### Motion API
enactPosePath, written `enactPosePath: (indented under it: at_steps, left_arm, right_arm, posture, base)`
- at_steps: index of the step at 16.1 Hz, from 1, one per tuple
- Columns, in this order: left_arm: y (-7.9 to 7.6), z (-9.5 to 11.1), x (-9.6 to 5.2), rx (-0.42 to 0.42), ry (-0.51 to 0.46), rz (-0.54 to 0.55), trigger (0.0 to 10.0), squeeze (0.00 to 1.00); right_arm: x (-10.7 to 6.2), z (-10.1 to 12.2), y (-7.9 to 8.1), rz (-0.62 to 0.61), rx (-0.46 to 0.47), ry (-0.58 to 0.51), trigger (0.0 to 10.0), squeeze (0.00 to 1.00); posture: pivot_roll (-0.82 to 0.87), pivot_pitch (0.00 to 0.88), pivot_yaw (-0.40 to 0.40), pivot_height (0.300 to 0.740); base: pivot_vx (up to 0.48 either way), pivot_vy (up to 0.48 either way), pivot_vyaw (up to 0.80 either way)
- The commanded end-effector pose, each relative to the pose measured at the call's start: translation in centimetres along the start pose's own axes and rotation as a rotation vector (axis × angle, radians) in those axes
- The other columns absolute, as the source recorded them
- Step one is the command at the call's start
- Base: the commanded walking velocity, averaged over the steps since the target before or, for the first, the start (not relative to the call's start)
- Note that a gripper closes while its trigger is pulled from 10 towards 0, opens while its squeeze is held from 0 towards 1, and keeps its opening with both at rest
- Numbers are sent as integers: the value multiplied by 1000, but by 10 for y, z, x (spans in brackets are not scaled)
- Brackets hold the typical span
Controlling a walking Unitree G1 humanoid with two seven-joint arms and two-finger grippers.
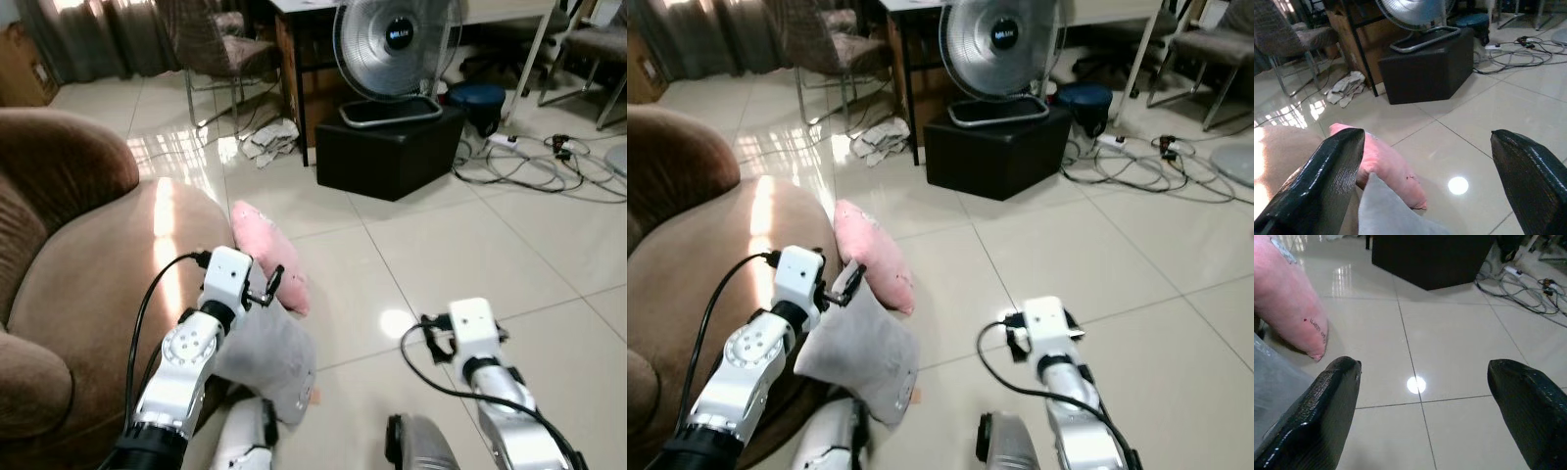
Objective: Move the pillow to the sofa from floor
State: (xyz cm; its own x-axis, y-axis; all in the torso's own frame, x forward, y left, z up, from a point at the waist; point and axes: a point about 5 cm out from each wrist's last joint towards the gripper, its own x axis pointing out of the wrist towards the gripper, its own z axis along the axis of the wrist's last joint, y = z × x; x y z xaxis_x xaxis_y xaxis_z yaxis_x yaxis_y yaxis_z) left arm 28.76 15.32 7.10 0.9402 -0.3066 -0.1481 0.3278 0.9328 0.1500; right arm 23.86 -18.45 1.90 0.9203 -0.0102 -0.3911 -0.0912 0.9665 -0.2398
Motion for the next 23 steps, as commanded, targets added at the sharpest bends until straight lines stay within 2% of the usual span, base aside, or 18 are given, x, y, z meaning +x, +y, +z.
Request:
enactPosePath:
  at_steps: [1,4,6,10,18,23]
  left_arm:
    - [12,0,-4,13,5,33,10000,0]
    - [14,0,-4,18,8,39,10000,0]
    - [15,0,-4,23,10,44,10000,0]
    - [17,-3,-7,35,25,49,10000,0]
    - [18,-6,-8,34,53,46,10000,0]
    - [17,-4,-9,34,48,42,10000,0]
  right_arm:
    - [4,9,11,36,8,-45,10000,0]
    - [5,7,15,75,-17,-51,10000,0]
    - [6,11,20,99,-31,-54,10000,0]
    - [3,18,22,113,3,-81,10000,0]
    - [-6,25,27,131,-11,-83,10000,0]
    - [-12,26,27,134,-9,-72,10000,0]
  posture:
    - [-31,0,46,626]
    - [-29,2,46,626]
    - [-24,3,45,626]
    - [-22,5,47,626]
    - [-23,14,60,626]
    - [-24,24,59,586]
  base:
    - [322,0,0]
    - [324,0,0]
    - [324,0,800]
    - [296,0,200]
    - [0,0,0]
    - [0,0,0]
